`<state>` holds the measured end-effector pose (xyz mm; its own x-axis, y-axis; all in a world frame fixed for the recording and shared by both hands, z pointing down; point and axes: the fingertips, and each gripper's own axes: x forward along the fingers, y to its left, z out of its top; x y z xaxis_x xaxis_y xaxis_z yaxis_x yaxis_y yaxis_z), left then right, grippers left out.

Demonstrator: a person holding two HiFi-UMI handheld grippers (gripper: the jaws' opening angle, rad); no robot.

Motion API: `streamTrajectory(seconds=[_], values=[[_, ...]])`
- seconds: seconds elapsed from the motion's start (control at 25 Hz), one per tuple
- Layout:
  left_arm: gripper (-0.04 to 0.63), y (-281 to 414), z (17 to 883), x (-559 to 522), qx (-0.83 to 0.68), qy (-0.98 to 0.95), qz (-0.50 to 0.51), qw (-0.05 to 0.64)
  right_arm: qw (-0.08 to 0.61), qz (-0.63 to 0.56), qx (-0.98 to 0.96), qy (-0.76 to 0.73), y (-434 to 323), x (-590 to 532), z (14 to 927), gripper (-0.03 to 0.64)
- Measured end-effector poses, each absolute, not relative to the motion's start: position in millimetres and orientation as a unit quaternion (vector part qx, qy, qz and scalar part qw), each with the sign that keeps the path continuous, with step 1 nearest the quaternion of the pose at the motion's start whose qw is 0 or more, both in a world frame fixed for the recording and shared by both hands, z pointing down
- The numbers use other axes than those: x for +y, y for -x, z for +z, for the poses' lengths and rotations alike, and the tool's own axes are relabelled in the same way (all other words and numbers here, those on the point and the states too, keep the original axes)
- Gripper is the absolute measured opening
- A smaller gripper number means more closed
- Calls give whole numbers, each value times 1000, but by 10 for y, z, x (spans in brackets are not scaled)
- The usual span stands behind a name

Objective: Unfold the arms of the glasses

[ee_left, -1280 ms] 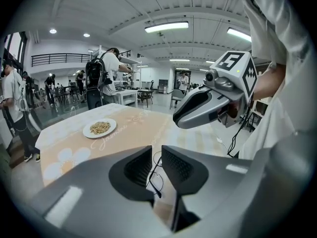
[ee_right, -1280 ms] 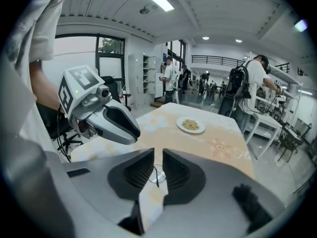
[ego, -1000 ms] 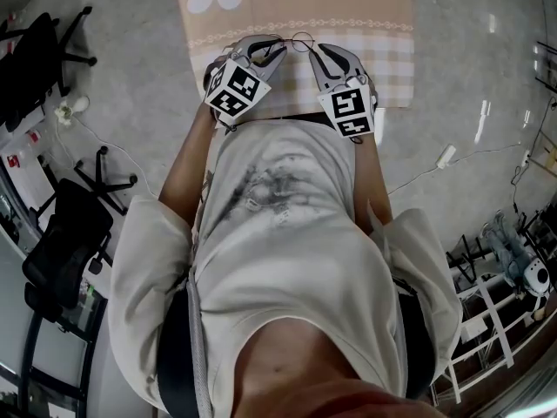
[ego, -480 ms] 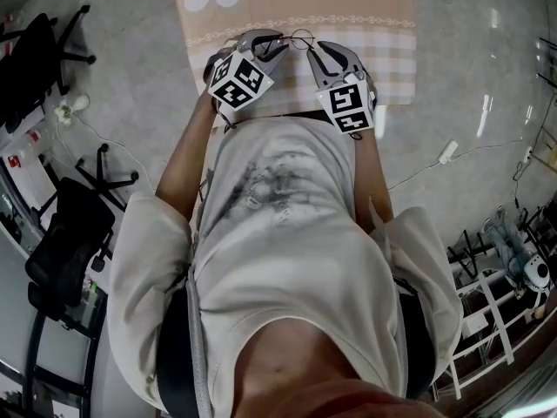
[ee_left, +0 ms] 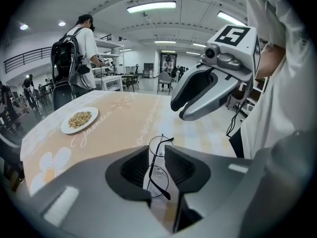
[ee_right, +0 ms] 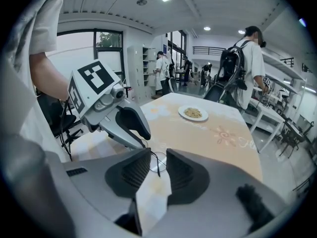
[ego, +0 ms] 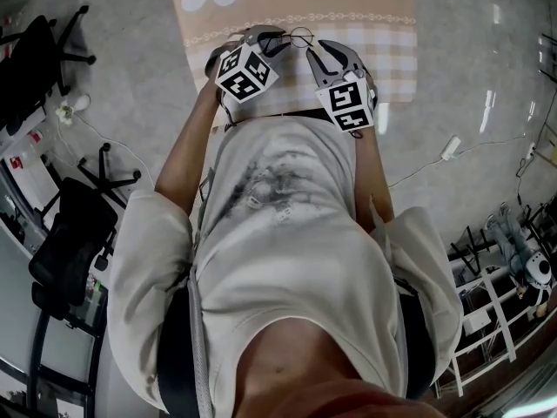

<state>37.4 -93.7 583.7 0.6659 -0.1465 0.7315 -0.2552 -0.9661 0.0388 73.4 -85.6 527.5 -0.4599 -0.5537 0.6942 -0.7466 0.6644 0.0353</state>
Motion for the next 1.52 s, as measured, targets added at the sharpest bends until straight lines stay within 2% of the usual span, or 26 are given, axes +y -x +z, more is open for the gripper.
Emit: streamTrajectory(seconds=[0.92,1.52], values=[[86,-520,6111,-961,-72,-898,425,91,348,156,-839,-389,-814,-853,5357,103],[46,-537,6138,-930,-55,-898,426,94,350,159,-839,-384,-859,-922,5410,103]])
